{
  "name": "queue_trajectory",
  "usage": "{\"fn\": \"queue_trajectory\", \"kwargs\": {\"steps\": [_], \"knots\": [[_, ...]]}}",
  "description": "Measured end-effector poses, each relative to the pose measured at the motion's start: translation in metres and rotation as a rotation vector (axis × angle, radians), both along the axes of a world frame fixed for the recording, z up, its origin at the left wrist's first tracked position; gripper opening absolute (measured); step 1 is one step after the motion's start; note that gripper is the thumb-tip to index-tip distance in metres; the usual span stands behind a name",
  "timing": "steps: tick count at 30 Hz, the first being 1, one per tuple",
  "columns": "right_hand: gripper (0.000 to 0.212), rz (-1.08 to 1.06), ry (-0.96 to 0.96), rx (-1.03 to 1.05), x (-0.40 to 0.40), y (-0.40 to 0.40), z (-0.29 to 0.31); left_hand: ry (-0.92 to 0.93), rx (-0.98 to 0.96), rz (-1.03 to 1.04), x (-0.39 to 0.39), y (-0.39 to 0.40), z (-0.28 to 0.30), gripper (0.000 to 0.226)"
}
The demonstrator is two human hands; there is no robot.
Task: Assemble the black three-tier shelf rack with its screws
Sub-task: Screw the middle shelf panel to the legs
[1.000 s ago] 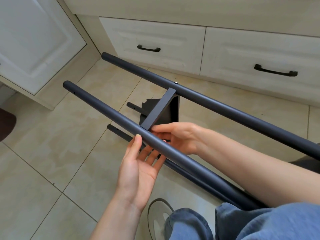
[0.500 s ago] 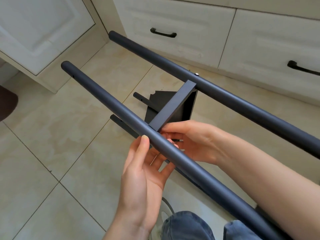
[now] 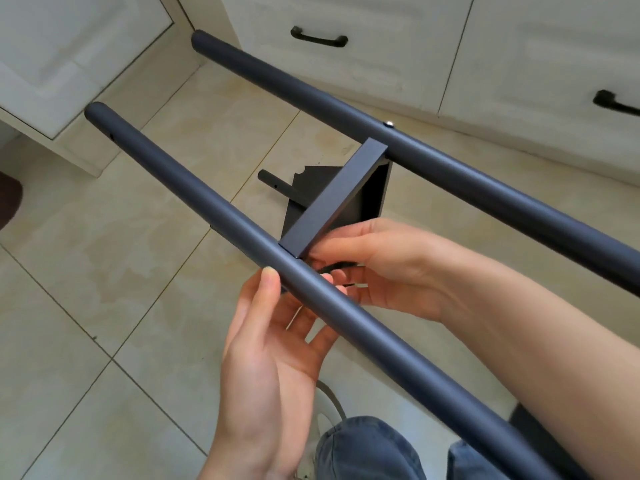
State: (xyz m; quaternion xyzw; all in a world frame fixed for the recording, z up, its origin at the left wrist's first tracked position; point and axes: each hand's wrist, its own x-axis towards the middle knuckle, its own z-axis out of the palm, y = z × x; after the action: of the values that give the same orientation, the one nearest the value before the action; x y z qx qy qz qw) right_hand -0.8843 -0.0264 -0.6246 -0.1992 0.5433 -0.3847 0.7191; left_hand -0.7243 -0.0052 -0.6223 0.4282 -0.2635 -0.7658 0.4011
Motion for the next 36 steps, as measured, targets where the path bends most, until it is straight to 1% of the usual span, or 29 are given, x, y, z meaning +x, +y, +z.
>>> {"fn": "queue_trajectory", "kwargs": {"steps": [6, 9, 13, 16, 19, 24, 27, 30, 34, 36], "knots": [[0.006, -0.038, -0.043, 0.041, -0.0022, -0.0005, -0.0001, -0.032, -0.025, -0.003, -0.0049, 0.0018, 0.0002, 0.044], [0.012, -0.032, -0.045, 0.064, -0.0005, -0.0010, -0.0001, -0.048, -0.032, 0.006, -0.0047, 0.0013, -0.0024, 0.046], [0.014, -0.014, -0.070, 0.085, -0.0027, -0.0016, 0.0009, -0.055, -0.045, 0.020, -0.0050, 0.0009, -0.0045, 0.049], [0.017, 0.019, -0.036, 0.077, -0.0049, -0.0016, 0.0010, -0.057, -0.052, 0.019, -0.0053, 0.0009, -0.0056, 0.052], [0.011, 0.007, -0.042, 0.071, -0.0055, -0.0020, 0.0016, -0.049, -0.053, 0.021, -0.0048, 0.0009, -0.0066, 0.050], [0.025, -0.061, -0.144, 0.061, -0.0028, -0.0022, 0.0006, -0.026, -0.053, 0.022, -0.0060, 0.0009, -0.0046, 0.045], [0.018, -0.023, -0.186, 0.045, -0.0056, -0.0020, 0.0010, -0.032, -0.054, 0.009, -0.0073, 0.0006, -0.0025, 0.048], [0.011, 0.014, -0.182, 0.044, -0.0086, -0.0021, 0.0034, -0.039, -0.045, 0.012, -0.0084, -0.0002, -0.0009, 0.056], [0.029, 0.007, -0.092, 0.052, -0.0028, -0.0030, 0.0029, -0.045, -0.038, 0.023, -0.0070, -0.0005, -0.0014, 0.061], [0.033, -0.005, -0.059, 0.045, 0.0004, -0.0033, 0.0024, -0.046, -0.039, 0.022, -0.0065, -0.0002, -0.0014, 0.063]]}}
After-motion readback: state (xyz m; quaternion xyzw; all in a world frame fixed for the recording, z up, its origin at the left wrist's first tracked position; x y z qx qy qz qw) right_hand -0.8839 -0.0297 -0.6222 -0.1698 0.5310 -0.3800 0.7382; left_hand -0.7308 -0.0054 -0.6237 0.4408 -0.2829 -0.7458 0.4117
